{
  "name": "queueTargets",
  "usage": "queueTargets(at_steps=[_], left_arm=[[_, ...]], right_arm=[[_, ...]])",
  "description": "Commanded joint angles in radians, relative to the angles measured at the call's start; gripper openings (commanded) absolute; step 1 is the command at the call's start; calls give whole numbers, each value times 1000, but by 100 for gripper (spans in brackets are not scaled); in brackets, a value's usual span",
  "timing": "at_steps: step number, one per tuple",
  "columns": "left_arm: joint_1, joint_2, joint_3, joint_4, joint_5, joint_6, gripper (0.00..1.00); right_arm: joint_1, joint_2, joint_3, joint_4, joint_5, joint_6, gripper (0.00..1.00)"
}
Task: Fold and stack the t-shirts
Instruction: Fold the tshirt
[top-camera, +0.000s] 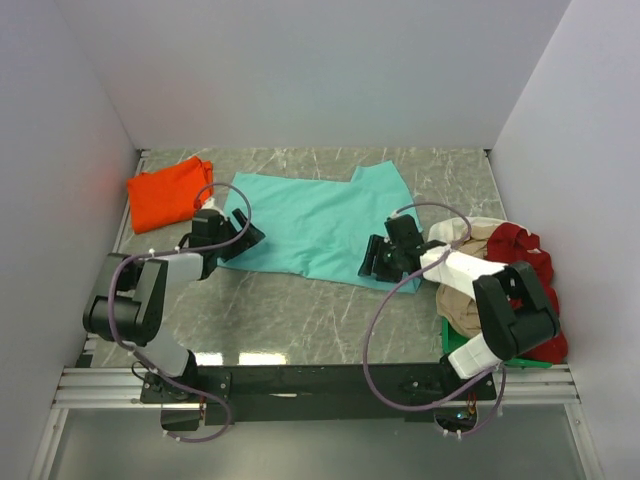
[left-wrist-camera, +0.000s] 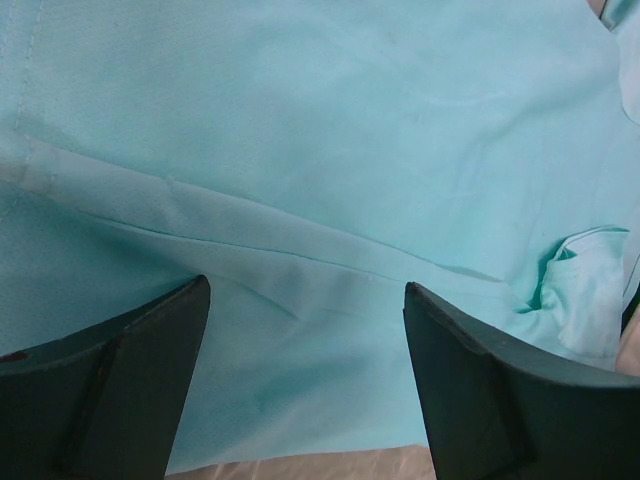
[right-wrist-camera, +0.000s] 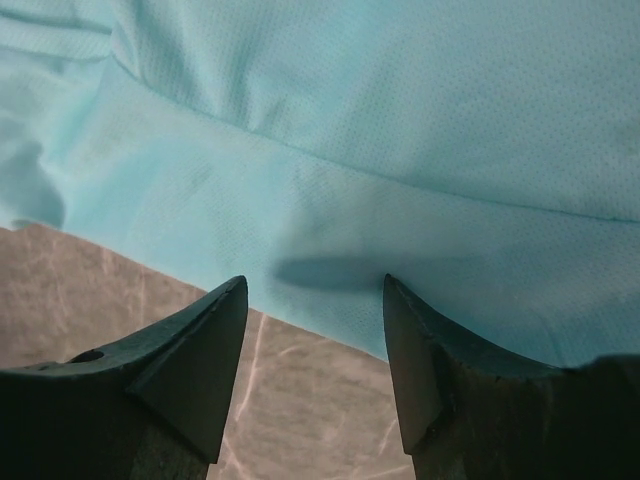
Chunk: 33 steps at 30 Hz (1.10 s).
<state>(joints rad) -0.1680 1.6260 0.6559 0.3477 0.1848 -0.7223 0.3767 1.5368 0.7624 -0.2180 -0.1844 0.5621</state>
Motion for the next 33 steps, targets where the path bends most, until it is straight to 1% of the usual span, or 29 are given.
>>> queueTargets(at_steps=[1,7,11,13,14,17,20,22,26,29,31,33], left_arm=[[-4,-34,-82,-205,-30,14,86],[-5,-190,-127,-252,-56,-3,86],[-5,-299,-122,-337,-114,6,87],[-5,-337,-124,-345,-116,7,87],[-5,-357,-124,-389,-119,9,87],[-7,-451,-104,-452,-146,17,87],[-5,-503,-72,-498,-166,29,88],[-5,-515,-46,-507,-169,34,88],[-11,-500,-24,-477,-139,26,87],[-27,-451,-16,-408,-122,15,87],[-40,-410,-3,-362,-102,8,87],[-63,-341,20,-355,-81,7,87]], right_arm=[[66,-29,-90,-21,17,77,64],[148,-95,-156,-15,63,128,64],[174,-136,-179,-29,82,140,64],[180,-161,-179,-50,95,139,64],[179,-170,-175,-64,103,136,64],[185,-217,-138,-145,161,124,64],[185,-273,-63,-224,206,107,64],[185,-300,-25,-274,224,91,64],[183,-308,89,-307,224,65,64],[185,-276,138,-255,189,38,64],[185,-222,164,-216,159,16,64],[185,-152,198,-186,138,1,64]])
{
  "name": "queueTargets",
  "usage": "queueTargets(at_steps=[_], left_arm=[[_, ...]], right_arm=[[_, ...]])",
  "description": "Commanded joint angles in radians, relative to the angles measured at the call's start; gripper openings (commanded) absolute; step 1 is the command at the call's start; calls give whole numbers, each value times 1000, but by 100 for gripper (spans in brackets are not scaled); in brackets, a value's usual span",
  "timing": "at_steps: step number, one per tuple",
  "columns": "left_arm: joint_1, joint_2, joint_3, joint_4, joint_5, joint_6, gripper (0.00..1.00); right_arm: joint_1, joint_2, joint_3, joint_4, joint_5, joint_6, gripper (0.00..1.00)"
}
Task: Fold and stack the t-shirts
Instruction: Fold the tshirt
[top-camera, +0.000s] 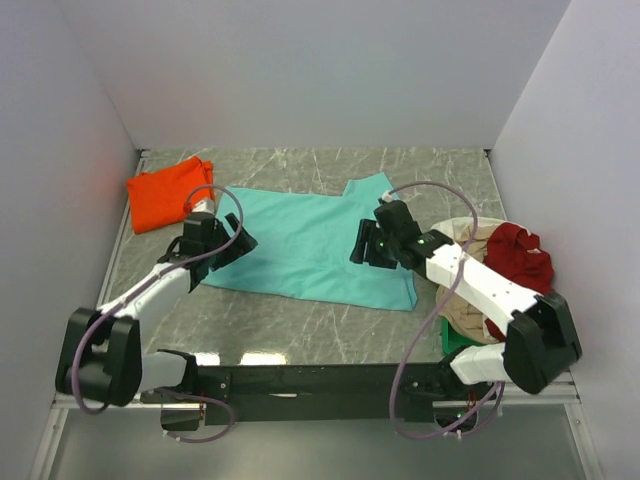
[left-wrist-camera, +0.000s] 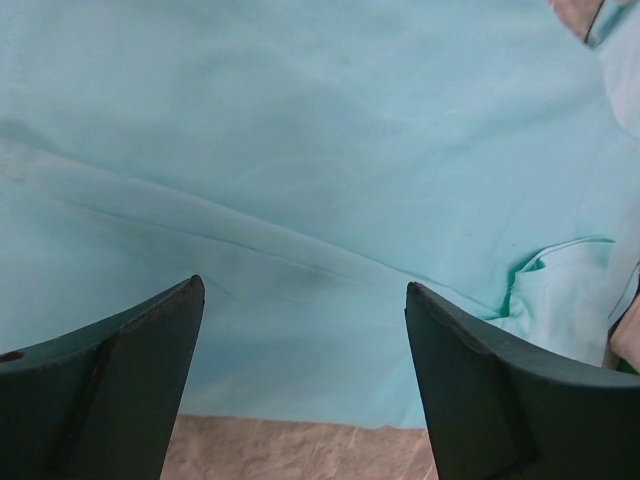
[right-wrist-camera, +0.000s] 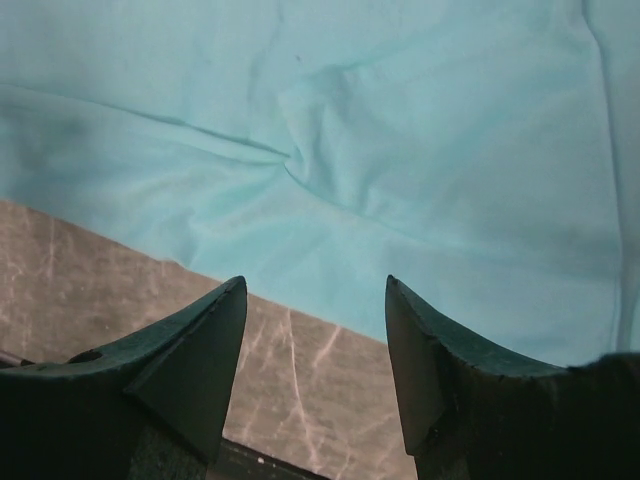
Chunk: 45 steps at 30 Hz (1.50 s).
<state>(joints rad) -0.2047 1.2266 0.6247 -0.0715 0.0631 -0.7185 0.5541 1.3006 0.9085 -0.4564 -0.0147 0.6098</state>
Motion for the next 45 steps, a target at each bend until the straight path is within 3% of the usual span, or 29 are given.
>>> queueTargets(at_steps=[1,7,17,29,45], left_arm=[[-35,79,59,108,43,4,87],[-52,224,73,200,110,-4,87],[-56,205,-69,234,83,-24,87],[-82,-25,-238,162,20,-70,88],[-145,-239,-352,42,-31,-128,88]], right_arm=[[7,110,64,58,-36,-50,64],[6,267,112,97,-28,-53,64],[6,353,7,82,4,-21,64],[21,191,-272,98,1,56,61],[150,63,-369,52,13,182,61]])
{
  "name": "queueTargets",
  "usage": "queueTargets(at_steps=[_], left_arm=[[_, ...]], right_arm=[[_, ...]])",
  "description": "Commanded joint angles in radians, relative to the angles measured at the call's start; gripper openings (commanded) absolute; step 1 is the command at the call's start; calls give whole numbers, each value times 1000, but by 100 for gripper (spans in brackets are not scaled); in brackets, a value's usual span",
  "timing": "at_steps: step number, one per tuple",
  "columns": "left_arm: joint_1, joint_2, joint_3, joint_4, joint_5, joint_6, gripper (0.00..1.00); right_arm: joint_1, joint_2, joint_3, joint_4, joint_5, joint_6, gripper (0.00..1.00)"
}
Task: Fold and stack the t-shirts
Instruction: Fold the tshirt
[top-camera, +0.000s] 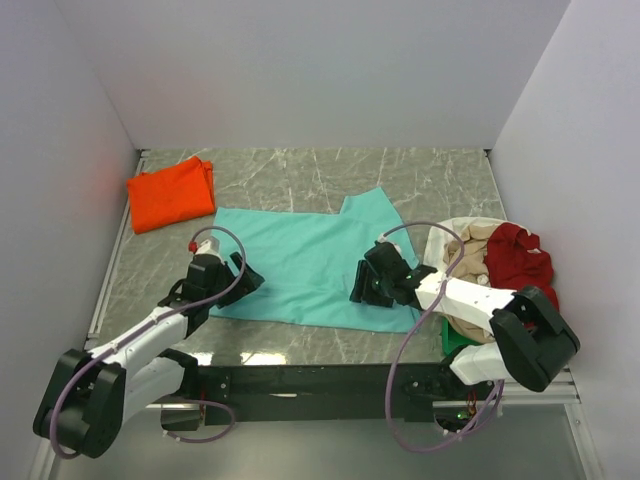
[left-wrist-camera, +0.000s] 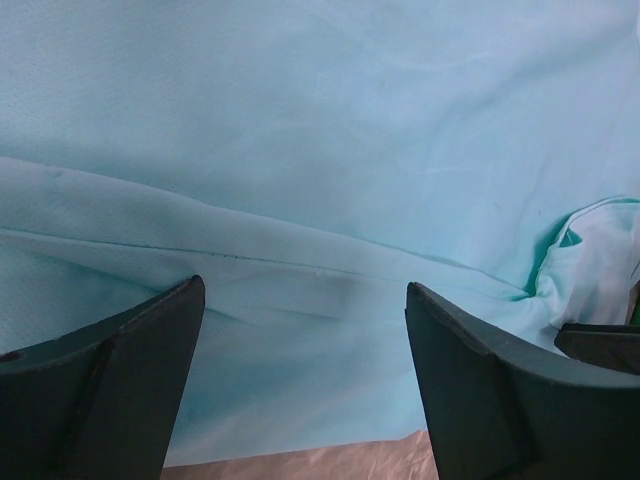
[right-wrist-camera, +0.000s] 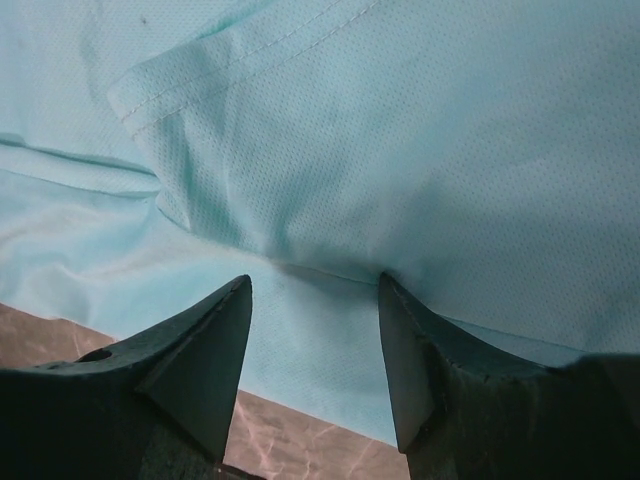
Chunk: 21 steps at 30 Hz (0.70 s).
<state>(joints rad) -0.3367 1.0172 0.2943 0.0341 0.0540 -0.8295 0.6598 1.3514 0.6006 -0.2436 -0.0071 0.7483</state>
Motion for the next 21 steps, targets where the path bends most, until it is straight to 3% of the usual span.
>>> queueTargets(at_steps=[1,9,14,21], left_arm=[[-15,-51,-18,-82,-28,-20,88],[-22,-192,63,-226,-51,1,88],[-22,-207,172,-258,-52,49,93],[-12,-47,311,-238,-151,124,98]], right_arm=[[52,6,-59,-172,6,48,61],[67,-135,79,-399,119,23,62],[52,-176,270,-508,200,-32,63],[-127,-104,454,-398,145,-168,64]])
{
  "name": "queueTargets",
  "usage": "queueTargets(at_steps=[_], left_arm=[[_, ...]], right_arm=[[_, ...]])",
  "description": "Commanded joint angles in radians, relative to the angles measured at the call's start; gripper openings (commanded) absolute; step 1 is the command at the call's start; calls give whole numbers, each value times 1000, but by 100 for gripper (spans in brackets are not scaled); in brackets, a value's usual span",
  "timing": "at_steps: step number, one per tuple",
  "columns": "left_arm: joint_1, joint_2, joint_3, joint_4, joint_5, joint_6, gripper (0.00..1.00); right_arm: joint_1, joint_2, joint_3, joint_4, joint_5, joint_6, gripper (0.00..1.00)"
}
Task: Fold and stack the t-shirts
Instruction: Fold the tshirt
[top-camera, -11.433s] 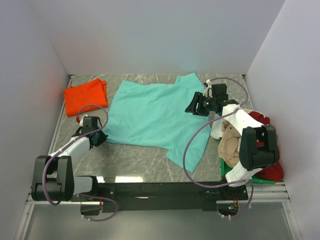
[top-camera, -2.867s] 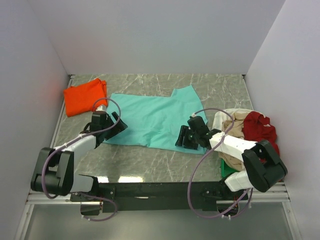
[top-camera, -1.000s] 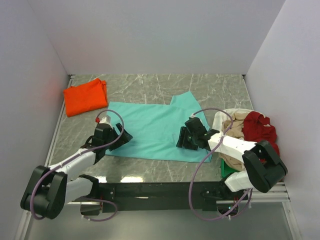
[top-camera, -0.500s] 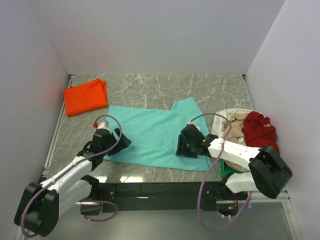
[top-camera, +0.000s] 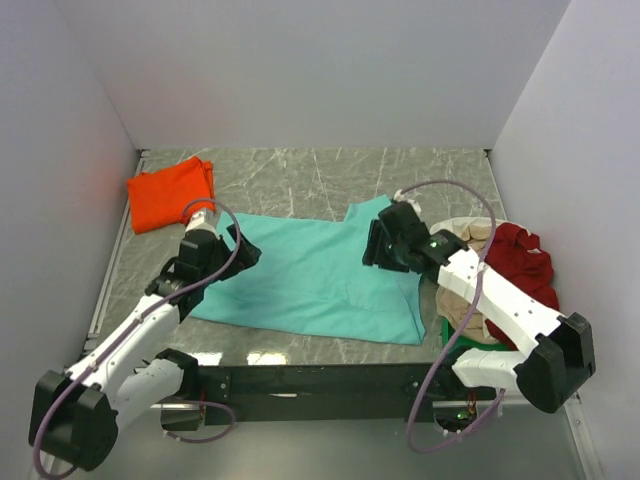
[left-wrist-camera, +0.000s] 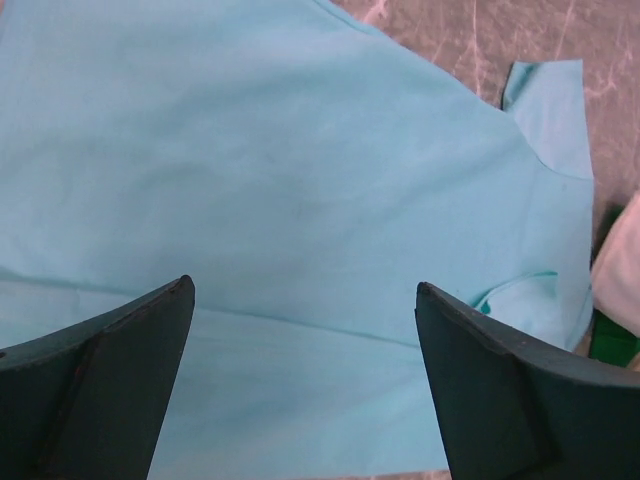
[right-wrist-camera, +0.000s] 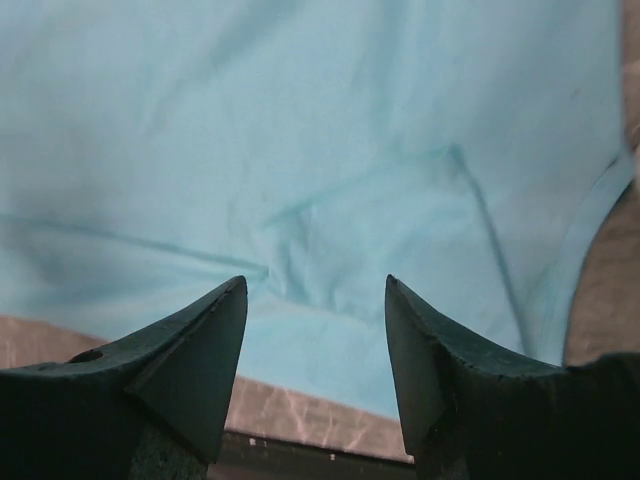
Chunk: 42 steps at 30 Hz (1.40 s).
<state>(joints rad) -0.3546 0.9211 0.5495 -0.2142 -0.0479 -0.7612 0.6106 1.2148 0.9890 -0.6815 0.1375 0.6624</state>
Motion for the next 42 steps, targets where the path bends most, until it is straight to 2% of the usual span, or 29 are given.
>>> queueTargets(at_steps=[1,4,8,13,17,22,30,42], left_arm=[[8,62,81,15,-52,69,99],[32,97,119,33,-38,86,99],[80,116,142,47,0,99,99],[131,133,151,55,39,112,99],[155,131,147,59,68,111,99],[166,128,147,53,80,114,99],[172,142,145,58,95,114,99],[174,142,139,59,105,117,99]], right_arm=[[-101,67,83,60,-25,-114,64],[-182,161,157,154,-45,-173,63],[-245,320,285,235,6,-240,60],[-340,591,523,227,-19,-262,55],[-374,751,678,214,-26,-280,47],[-393,943,885,139,2,-300,45],[-405,1078,987,86,5,-328,45],[-408,1154,1057,57,-24,-322,46]])
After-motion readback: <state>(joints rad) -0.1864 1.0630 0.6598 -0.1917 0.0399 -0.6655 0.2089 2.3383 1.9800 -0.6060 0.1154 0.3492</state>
